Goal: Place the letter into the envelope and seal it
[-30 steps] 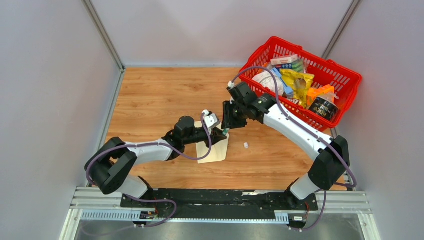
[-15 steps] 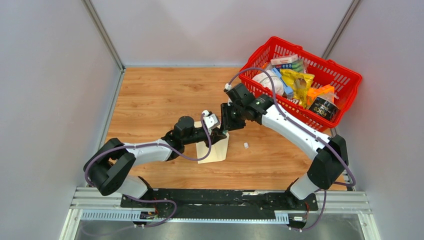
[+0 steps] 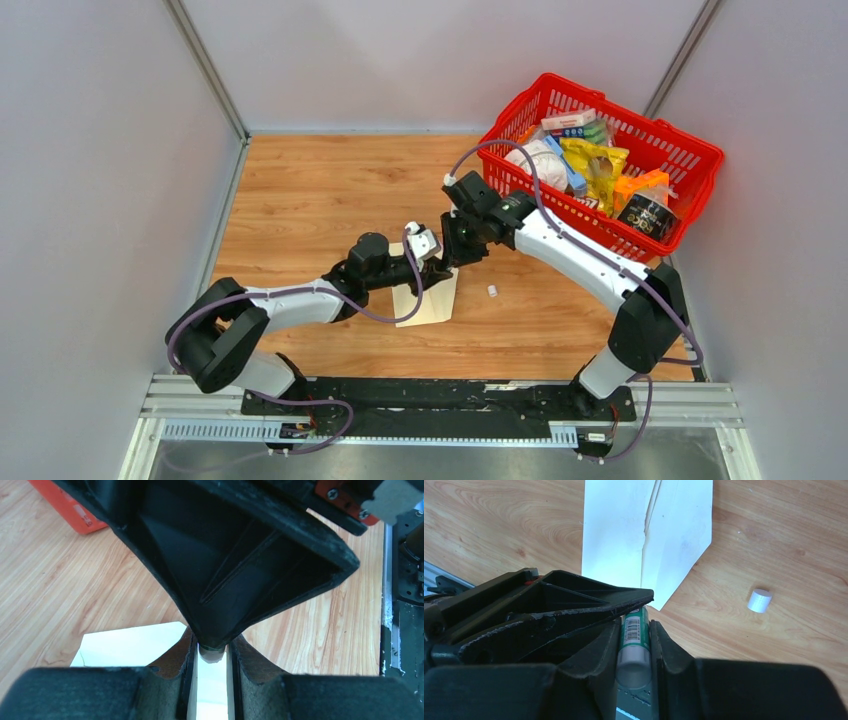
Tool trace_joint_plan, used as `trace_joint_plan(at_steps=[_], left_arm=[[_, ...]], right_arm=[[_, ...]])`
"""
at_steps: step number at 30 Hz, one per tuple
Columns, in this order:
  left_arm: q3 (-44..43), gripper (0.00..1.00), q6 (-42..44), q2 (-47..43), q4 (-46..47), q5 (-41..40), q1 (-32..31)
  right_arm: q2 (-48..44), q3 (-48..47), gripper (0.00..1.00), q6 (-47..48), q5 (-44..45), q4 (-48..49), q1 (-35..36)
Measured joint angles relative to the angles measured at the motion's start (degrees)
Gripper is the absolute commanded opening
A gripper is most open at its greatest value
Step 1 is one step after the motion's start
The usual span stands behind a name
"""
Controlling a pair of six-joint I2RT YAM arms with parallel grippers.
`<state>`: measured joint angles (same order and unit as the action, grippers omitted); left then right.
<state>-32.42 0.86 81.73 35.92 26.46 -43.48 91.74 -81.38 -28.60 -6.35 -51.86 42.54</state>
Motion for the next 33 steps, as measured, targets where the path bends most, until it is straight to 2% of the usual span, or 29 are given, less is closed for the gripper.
trace_joint_plan(at_steps=[1,2,4,6,7,8,9,17,21,26,29,33], left_arm=[[0.00,0.02,0.02,0.00,-0.20,0.07,0.00],[0.00,0.03,0.09,-0.02,-0.35,0.07,0.00],[0.00,0.11,0.07,-0.09,-0.72,-0.02,-0.04],[-0.02,0.30,-0.02,-0.11,-1.18,-0.13,-0.04],[-0.13,0.47,-0.13,-0.11,-1.57,-0.22,-0.04],[-0.48,0.56,-0.15,-0.11,-2.29,-0.37,-0.04],[-0.85,0.69,-0.26,-0.11,-2.84,-0.57,-0.04],[-0.94,0.70,-7.34,-7.04,-7.39,-3.65,-0.04],[-1.81,0.68,-13.31,-11.21,-16.74,-9.49,-0.04],[-5.64,0.58,-23.74,-9.35,-30.77,-17.29,1.77],[-5.31,0.57,-30.80,-8.83,-35.45,-19.12,4.55],[-5.09,0.60,-32.17,-8.90,-40.00,-21.46,6.36]], right_arm=[[0.02,0.00,0.00,0.04,0.13,-0.04,0.11],[0.07,0.00,0.00,0.07,0.26,-0.09,0.20],[0.26,-0.02,0.00,0.07,0.39,-0.15,0.37],[0.50,-0.07,0.00,0.04,0.50,-0.15,0.52],[0.57,-0.04,0.00,0.00,0.70,-0.15,0.52],[0.59,-0.07,0.00,0.00,0.94,-0.17,0.57],[0.59,-0.11,0.00,0.04,1.40,-0.26,0.59],[0.59,-2.64,0.00,-0.04,10.64,-2.36,0.22],[0.44,-3.93,0.00,-0.07,14.08,-2.25,-0.39],[0.44,-4.07,0.00,-0.07,14.86,-2.16,-0.74],[0.61,-4.07,0.00,-0.07,14.40,-1.79,-0.74],[2.36,-4.07,0.00,-0.07,13.27,-0.55,-0.74]])
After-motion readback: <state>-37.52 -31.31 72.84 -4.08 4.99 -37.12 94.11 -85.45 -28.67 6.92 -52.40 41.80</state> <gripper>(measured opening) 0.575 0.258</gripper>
